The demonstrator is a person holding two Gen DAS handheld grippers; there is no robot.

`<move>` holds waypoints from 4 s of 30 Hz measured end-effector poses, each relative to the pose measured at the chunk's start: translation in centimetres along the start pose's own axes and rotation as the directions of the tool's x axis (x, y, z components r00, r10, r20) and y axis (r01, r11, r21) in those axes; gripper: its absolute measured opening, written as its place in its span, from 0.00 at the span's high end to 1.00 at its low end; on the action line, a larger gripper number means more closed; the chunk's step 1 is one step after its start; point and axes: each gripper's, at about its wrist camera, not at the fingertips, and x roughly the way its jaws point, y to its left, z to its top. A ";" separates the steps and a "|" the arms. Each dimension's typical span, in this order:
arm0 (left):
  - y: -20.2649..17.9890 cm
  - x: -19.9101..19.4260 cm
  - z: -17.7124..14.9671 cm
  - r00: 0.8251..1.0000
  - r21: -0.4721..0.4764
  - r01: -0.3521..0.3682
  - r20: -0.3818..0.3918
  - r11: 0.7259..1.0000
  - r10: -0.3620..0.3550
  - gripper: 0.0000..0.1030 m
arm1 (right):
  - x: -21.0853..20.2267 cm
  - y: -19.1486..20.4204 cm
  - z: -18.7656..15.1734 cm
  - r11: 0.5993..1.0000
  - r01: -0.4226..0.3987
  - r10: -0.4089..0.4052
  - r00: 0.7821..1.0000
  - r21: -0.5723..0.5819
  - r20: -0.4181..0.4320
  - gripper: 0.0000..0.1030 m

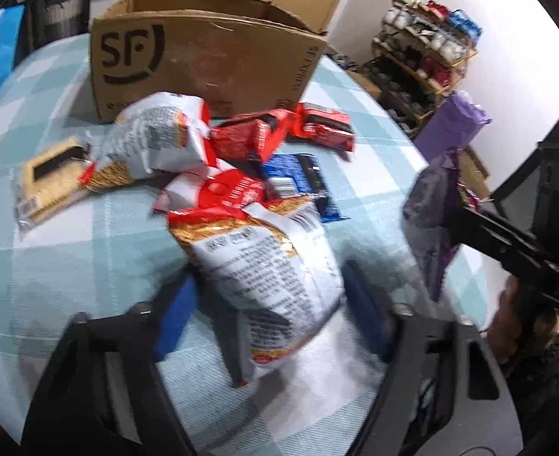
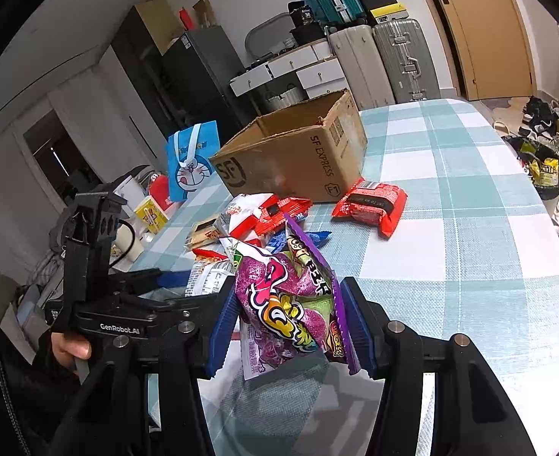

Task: Organize snacks
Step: 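Grasp the purple candy bag with the right tool while the left tool grasps a white-and-red noodle bag, then lift both bags over the cardboard box and lower them inside, then open both tools and withdraw them toward the remaining snacks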

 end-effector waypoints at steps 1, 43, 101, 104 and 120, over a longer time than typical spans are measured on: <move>-0.1 0.0 0.0 1.000 0.010 0.008 0.003 1.000 -0.008 0.45 | 0.1 0.1 0.0 1.000 -0.003 0.003 1.000 -0.003 0.000 0.47; 4.2 -13.1 8.2 0.920 -0.004 -0.126 0.373 0.992 0.119 0.51 | 0.7 2.4 8.3 0.998 0.066 -0.061 0.983 -0.022 0.171 0.47; 9.2 -0.7 23.8 0.910 -0.006 -0.217 0.362 0.976 0.205 0.51 | 12.8 0.5 17.9 0.993 0.122 -0.120 0.963 0.007 0.242 0.47; 9.4 -0.1 23.8 0.912 -0.001 -0.221 0.353 0.975 0.208 0.51 | 13.4 0.2 17.9 0.992 0.127 -0.126 0.965 0.008 0.232 0.47; 10.6 -2.4 22.1 0.916 -0.029 -0.224 0.334 0.974 0.221 0.19 | 11.8 0.3 17.1 0.984 0.179 -0.179 0.960 0.016 0.214 0.09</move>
